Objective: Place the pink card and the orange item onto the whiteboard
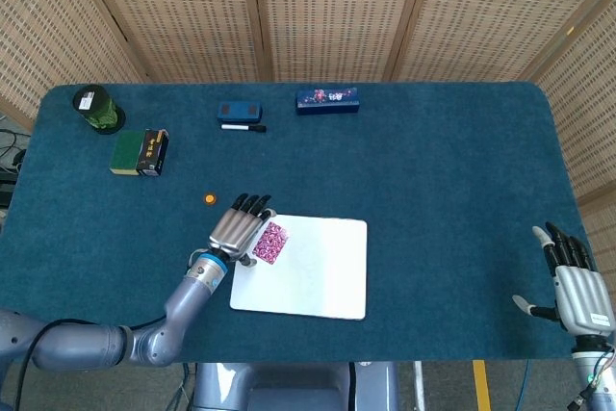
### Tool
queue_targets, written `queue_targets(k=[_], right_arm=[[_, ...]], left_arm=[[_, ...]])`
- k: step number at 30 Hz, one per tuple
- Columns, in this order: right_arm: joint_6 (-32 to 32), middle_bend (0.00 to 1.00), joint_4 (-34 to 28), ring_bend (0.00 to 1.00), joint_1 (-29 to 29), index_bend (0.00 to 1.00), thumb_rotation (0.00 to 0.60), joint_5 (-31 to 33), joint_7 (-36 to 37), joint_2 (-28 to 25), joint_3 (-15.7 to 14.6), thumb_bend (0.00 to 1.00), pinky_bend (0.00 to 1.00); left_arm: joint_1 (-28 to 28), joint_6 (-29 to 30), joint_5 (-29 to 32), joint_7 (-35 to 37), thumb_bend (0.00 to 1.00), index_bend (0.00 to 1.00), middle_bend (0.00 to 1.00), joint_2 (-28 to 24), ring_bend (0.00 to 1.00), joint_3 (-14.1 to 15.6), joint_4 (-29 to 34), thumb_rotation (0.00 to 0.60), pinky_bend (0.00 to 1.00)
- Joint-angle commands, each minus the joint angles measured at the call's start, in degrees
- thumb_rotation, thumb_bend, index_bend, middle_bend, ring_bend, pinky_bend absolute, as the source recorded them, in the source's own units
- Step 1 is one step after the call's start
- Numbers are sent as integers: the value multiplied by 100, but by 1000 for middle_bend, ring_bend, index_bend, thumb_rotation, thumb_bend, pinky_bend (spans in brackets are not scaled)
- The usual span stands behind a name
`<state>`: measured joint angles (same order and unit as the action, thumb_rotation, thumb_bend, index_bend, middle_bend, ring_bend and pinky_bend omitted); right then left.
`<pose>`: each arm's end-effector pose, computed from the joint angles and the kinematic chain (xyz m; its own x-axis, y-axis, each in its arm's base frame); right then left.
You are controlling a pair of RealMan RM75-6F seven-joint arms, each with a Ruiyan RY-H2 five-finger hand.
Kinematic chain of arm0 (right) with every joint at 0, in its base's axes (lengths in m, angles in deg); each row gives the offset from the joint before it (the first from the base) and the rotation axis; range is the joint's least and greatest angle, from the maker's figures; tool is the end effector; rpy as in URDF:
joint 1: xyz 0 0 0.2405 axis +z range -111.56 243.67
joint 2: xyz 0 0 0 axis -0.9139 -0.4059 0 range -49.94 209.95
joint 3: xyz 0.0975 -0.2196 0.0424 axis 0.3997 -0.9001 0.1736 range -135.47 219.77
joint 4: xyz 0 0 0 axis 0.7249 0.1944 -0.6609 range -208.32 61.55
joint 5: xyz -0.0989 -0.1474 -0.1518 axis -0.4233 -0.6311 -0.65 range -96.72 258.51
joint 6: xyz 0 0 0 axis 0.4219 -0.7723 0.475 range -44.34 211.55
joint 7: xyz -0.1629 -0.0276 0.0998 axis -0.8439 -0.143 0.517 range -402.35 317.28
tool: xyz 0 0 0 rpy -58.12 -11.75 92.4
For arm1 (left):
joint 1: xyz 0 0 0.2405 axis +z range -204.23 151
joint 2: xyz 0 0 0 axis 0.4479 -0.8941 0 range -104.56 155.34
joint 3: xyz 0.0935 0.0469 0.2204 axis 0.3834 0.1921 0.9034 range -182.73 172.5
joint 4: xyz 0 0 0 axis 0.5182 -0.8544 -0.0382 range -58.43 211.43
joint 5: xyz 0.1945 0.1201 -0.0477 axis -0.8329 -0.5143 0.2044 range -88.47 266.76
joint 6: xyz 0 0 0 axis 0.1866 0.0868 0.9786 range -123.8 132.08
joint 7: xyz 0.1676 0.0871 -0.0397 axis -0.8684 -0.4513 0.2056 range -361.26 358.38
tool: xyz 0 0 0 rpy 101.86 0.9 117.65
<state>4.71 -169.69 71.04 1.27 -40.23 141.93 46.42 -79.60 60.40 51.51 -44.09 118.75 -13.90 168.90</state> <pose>-0.3213 -0.2350 0.1294 0.3083 -0.0833 0.9477 -0.9443 0.0942 0.3154 -0.0833 0.3591 -0.1066 0.5586 0.3936 0.7301 0.8224 -0.3776 -0.4256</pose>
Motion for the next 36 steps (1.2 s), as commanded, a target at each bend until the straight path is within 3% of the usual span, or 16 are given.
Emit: queue_targets(k=[1, 9, 13, 17, 22, 27, 36], right_arm=[[-2, 0, 1, 0, 0, 0, 600, -4, -2, 1, -2, 0, 0], [0, 0, 1, 0, 3, 0, 600, -3, -16, 5, -3, 0, 0], [16, 0, -3, 0, 10, 0, 600, 12, -28, 4, 0, 0, 0], [32, 0, -9, 0, 16, 0, 600, 24, -37, 0, 1, 0, 0], [42, 0, -15, 0, 19, 0, 600, 30, -46, -6, -3, 0, 0], [48, 0, -20, 0, 20, 0, 600, 37, -59, -9, -4, 0, 0], [35, 0, -25, 0, 15, 0, 600, 35, -78, -6, -8, 0, 0]], left_arm=[[87, 45, -302, 220, 0, 165, 0, -205, 0, 17, 48, 600, 0], [55, -96, 85, 370, 0, 170, 0, -376, 0, -145, -795, 600, 0], [2, -340, 233, 455, 2, 225, 0, -354, 0, -165, -1277, 600, 0], [-12, -556, 292, 620, 71, 297, 0, -270, 0, -181, -1689, 600, 0], [-30, -814, 295, 765, 101, 304, 0, -90, 0, -132, -2209, 600, 0], [-21, -905, 224, 877, 235, 323, 0, 25, 0, -104, -2414, 600, 0], [-3, -947, 114, 1074, 285, 380, 0, 316, 0, -128, -2811, 600, 0]])
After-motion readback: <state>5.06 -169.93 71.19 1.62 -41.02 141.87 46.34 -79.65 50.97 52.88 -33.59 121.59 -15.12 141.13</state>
